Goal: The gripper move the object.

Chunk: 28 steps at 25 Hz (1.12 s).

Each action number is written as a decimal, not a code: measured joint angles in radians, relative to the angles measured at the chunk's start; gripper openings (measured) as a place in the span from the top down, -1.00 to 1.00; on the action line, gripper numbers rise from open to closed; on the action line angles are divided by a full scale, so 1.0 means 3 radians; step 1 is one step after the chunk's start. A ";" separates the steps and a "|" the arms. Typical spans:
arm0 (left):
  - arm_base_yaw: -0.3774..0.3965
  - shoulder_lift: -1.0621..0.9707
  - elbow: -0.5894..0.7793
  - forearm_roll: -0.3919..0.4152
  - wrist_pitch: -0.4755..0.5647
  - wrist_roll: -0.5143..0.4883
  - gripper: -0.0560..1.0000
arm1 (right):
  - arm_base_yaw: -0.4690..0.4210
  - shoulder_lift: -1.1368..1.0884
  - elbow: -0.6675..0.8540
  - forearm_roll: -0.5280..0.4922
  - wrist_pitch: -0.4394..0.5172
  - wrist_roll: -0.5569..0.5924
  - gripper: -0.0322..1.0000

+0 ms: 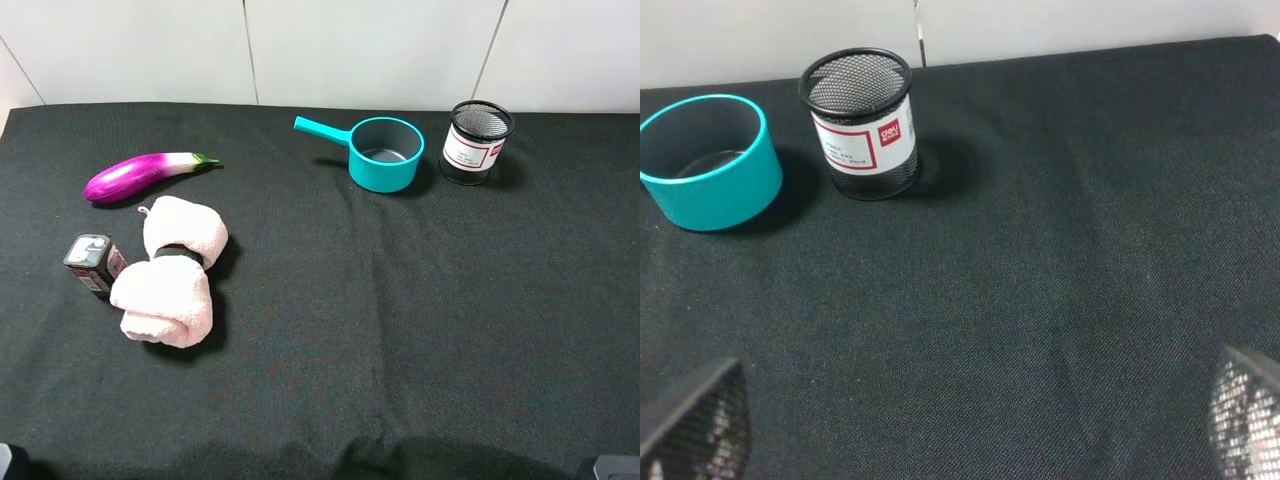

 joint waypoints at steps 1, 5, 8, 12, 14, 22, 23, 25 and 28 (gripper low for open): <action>0.0000 0.0000 0.0008 -0.0013 -0.0004 0.0028 -0.67 | 0.0000 0.0000 0.0000 0.0000 0.0000 0.0000 -0.41; 0.0000 0.0000 0.0012 -0.0119 -0.0004 0.0192 -0.67 | 0.0000 0.0000 0.0000 0.0000 0.0000 0.0000 -0.41; 0.0000 0.0000 0.0012 -0.0211 -0.0004 0.0322 -0.67 | 0.0000 0.0000 0.0000 0.0000 0.0000 0.0000 -0.41; 0.0000 0.0000 0.0012 -0.0249 -0.0001 0.0365 -0.67 | 0.0000 0.0000 0.0000 0.0000 0.0000 0.0000 -0.41; 0.0000 0.0000 0.0012 -0.0249 -0.0001 0.0373 -0.67 | 0.0000 0.0000 0.0000 0.0000 0.0000 0.0000 -0.41; 0.0000 0.0000 0.0012 -0.0249 -0.0001 0.0373 -0.67 | 0.0000 0.0000 0.0000 0.0000 0.0000 0.0000 -0.41; 0.0000 0.0000 0.0012 -0.0249 -0.0001 0.0373 -0.67 | 0.0000 0.0000 0.0000 0.0000 0.0000 0.0000 -0.41; 0.0000 0.0000 0.0012 -0.0251 -0.0001 0.0373 -0.67 | 0.0000 0.0000 0.0000 0.0000 0.0000 0.0000 -0.41; 0.0000 0.0000 0.0012 -0.0251 -0.0001 0.0373 -0.67 | 0.0000 0.0000 0.0000 0.0000 0.0000 0.0000 -0.41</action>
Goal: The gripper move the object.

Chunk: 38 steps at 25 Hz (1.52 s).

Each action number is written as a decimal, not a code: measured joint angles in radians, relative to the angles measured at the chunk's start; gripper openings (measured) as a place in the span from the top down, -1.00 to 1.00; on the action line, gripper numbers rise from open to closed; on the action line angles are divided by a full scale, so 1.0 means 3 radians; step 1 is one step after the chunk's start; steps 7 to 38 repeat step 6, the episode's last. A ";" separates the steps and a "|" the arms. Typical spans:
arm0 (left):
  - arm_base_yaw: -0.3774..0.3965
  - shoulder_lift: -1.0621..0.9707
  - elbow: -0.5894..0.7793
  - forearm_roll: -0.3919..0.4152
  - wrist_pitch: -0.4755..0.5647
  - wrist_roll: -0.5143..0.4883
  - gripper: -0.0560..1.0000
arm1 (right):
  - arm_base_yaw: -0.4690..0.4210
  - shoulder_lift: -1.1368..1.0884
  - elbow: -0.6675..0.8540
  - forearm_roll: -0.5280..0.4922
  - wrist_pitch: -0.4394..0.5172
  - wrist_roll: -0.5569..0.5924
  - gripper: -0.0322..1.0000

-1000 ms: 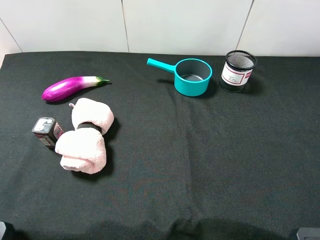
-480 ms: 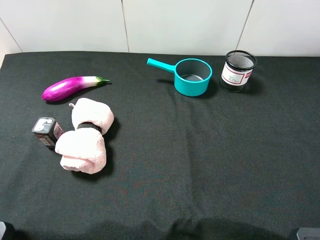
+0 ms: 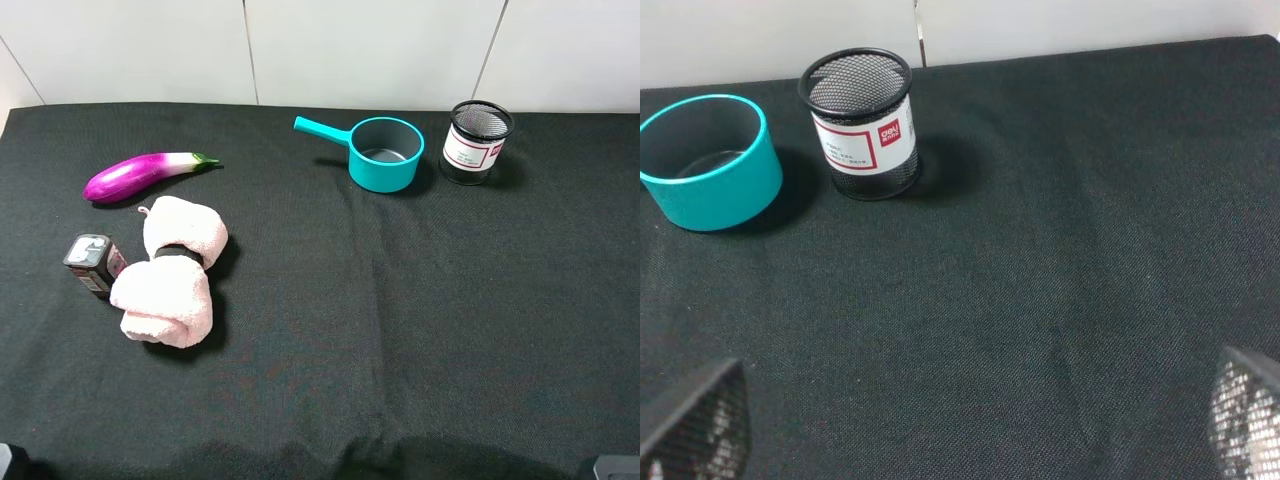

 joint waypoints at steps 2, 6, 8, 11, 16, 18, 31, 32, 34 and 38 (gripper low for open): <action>0.0000 0.0000 0.0000 0.0000 0.0000 0.0000 -0.67 | 0.0000 0.0000 0.0000 0.0000 0.0000 0.0000 -0.41; 0.0000 0.0000 0.0000 -0.0004 0.0000 0.0000 -0.66 | 0.0000 0.0000 0.0000 0.0000 0.0000 0.0000 -0.41; 0.0000 0.0000 0.0000 -0.0004 0.0000 0.0000 -0.66 | 0.0000 0.0000 0.0000 0.0000 0.0000 0.0000 -0.41; 0.0000 0.0000 0.0000 -0.0004 0.0000 0.0000 -0.66 | 0.0000 0.0000 0.0000 0.0000 0.0000 0.0000 -0.41; 0.0000 0.0000 0.0000 -0.0004 0.0000 0.0000 -0.66 | 0.0000 0.0000 0.0000 0.0000 0.0000 0.0000 -0.41; 0.0000 0.0000 0.0000 -0.0004 0.0000 0.0000 -0.66 | 0.0000 0.0000 0.0000 0.0000 0.0000 0.0000 -0.41; 0.0000 0.0000 0.0000 -0.0004 0.0000 0.0000 -0.66 | 0.0000 0.0000 0.0000 0.0000 0.0000 0.0000 -0.41; 0.0000 0.0000 0.0000 -0.0004 0.0000 0.0000 -0.66 | 0.0000 0.0000 0.0000 0.0000 0.0000 0.0000 -0.41; 0.0000 0.0000 0.0000 -0.0004 0.0000 0.0000 -0.66 | 0.0000 0.0000 0.0000 0.0000 0.0000 0.0000 -0.41; 0.0000 0.0000 0.0000 -0.0004 0.0000 0.0000 -0.66 | 0.0000 0.0000 0.0000 0.0000 0.0000 0.0000 -0.41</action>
